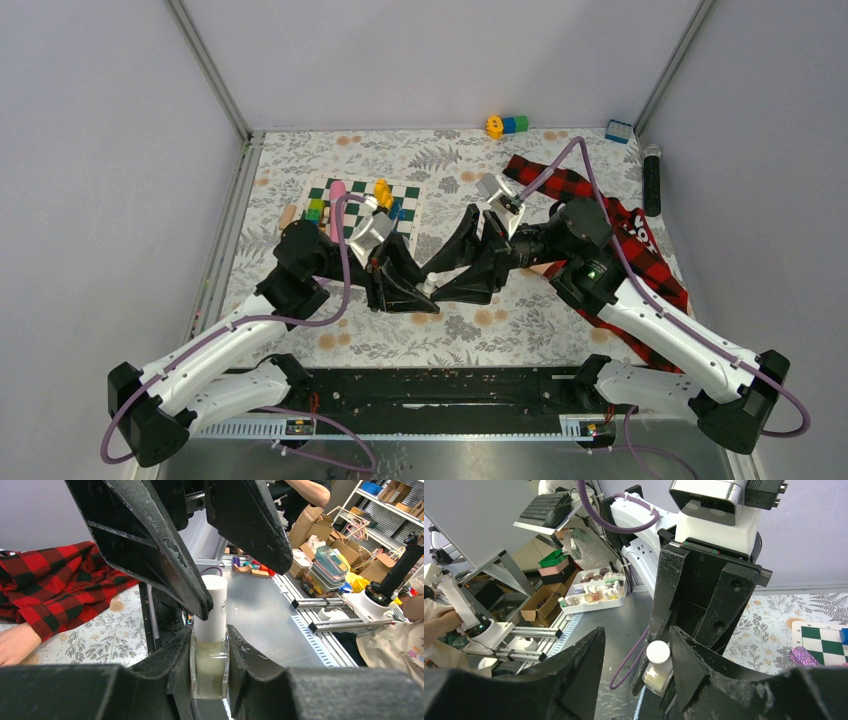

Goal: Paint the nails
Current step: Screw the nail polish bottle.

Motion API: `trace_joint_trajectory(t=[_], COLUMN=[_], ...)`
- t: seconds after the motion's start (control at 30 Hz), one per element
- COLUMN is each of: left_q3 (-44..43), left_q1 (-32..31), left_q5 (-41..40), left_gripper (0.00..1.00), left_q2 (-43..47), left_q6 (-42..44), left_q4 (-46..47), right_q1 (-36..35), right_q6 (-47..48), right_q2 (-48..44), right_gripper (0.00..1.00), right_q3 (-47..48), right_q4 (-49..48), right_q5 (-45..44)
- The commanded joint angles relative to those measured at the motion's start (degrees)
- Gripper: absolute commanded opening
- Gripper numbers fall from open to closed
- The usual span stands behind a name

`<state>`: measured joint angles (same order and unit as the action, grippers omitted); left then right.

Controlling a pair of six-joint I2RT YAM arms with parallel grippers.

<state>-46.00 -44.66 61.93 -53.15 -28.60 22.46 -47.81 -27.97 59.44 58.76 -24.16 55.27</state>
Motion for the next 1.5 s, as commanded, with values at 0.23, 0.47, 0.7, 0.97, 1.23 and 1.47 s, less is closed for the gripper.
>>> trace_joint_trajectory(t=[0.23,0.47,0.7,0.97,1.23,1.47], left_q3=[-1.2,-1.1,-1.1,-0.9,-0.6,0.1], left_q1=[-0.2,-0.2,-0.1,0.0,0.3,1.7], left_q5=[0.3,-0.3,-0.9,-1.3,-2.6,-6.1], left_gripper=[0.0,0.0,0.0,0.0,0.0,0.0], left_q2=[0.8,1.3,1.6,1.9,2.3,3.1], left_q6=[-0.3,-0.1,0.3,0.5,0.5,0.4], left_q4=[4.8,4.5,4.3,4.3,4.4,4.3], right_q1=[0.3,0.3,0.2,0.2,0.0,-1.2], right_q6=[-1.8,-2.0,-1.4,-0.7,1.2,5.8], right_q2=[1.0,1.6,2.2,2.3,2.4,2.3], right_gripper=[0.51,0.44,0.42,0.37,0.29,0.15], right_q3=[0.1,0.0,0.1,-0.1,0.1,1.2], right_q4=[-3.4,-3.1,-1.9,-0.7,1.5,8.2], right_q5=[2.5,2.5,2.6,2.5,2.1,0.6])
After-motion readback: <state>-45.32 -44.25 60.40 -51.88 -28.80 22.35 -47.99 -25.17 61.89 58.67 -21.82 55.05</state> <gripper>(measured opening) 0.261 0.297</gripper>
